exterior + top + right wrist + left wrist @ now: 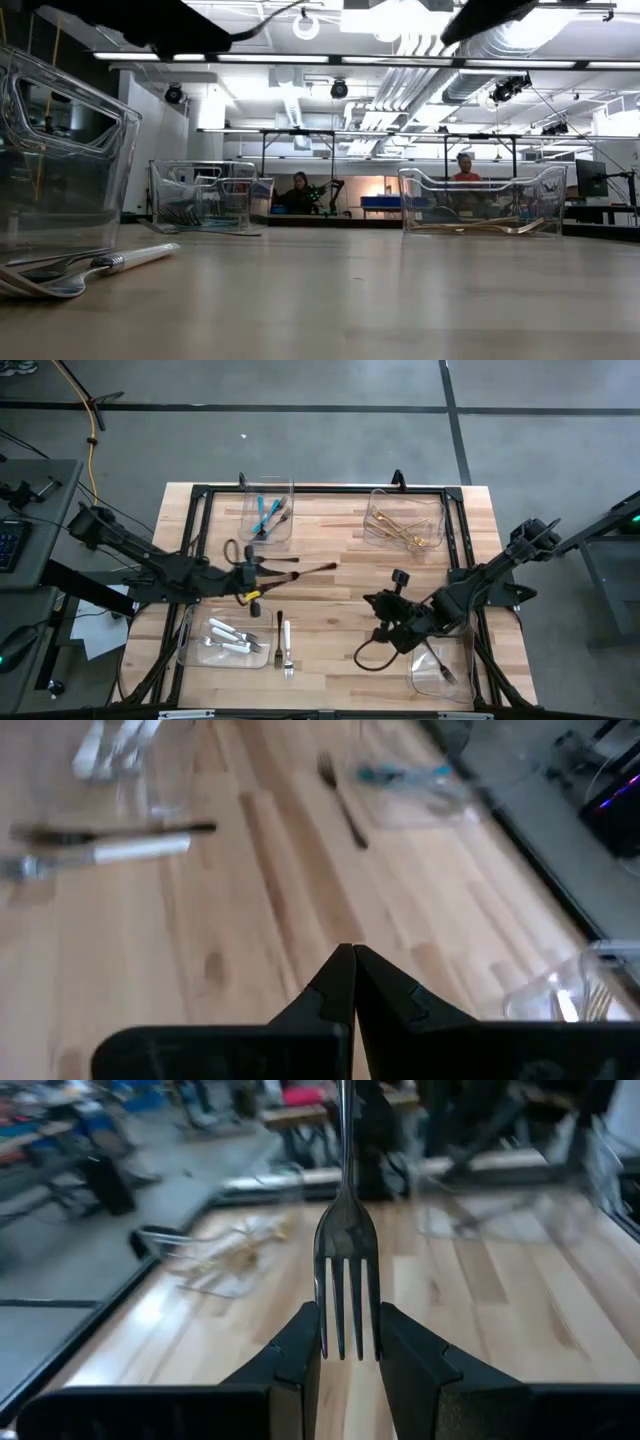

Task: Sort silverware by color (type)
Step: Put the black fork into the bottom right transparent bin

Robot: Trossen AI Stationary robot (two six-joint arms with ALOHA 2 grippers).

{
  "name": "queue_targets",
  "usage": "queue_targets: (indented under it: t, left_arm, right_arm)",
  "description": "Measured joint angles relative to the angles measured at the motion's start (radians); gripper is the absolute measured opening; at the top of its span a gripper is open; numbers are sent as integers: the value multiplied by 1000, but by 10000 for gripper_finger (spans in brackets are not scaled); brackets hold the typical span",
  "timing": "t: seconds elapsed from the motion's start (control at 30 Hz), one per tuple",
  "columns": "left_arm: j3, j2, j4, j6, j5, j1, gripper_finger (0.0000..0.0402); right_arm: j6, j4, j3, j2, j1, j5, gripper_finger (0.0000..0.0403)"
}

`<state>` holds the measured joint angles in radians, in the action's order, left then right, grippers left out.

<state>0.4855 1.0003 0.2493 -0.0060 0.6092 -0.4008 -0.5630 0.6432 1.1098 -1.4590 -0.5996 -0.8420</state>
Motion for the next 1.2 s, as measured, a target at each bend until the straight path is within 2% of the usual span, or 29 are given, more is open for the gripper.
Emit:
queue_targets:
  t: [0.13, 0.3, 0.47, 0.57, 0.7, 0.83, 1.0, 1.2]
  left_arm:
    - [-42, -14, 48, -26, 81, -32, 70]
    - [-44, 3, 53, -35, 107, -38, 72]
    - [-44, 3, 56, -9, 109, -38, 72]
    - [-44, 3, 64, 8, 109, -38, 72]
    - [-44, 3, 63, 17, 111, -38, 72]
    - [-44, 3, 63, 17, 112, -38, 72]
    - [-44, 3, 63, 17, 114, -38, 72]
    - [-44, 3, 63, 18, 138, -38, 72]
  right_arm:
    - [126, -228, -67, 0, 56, -27, 0]
    - [295, -730, -255, -1, 169, 102, 17]
    - [410, -1391, -449, -2, 283, 313, 82]
    - [402, -1635, -517, -2, 332, 404, 132]
    - [381, -1669, -537, 0, 358, 454, 192]
    - [358, -1627, -536, -13, 358, 454, 228]
    - [338, -1625, -536, -42, 358, 442, 238]
    - [297, -1628, -536, -47, 358, 374, 239]
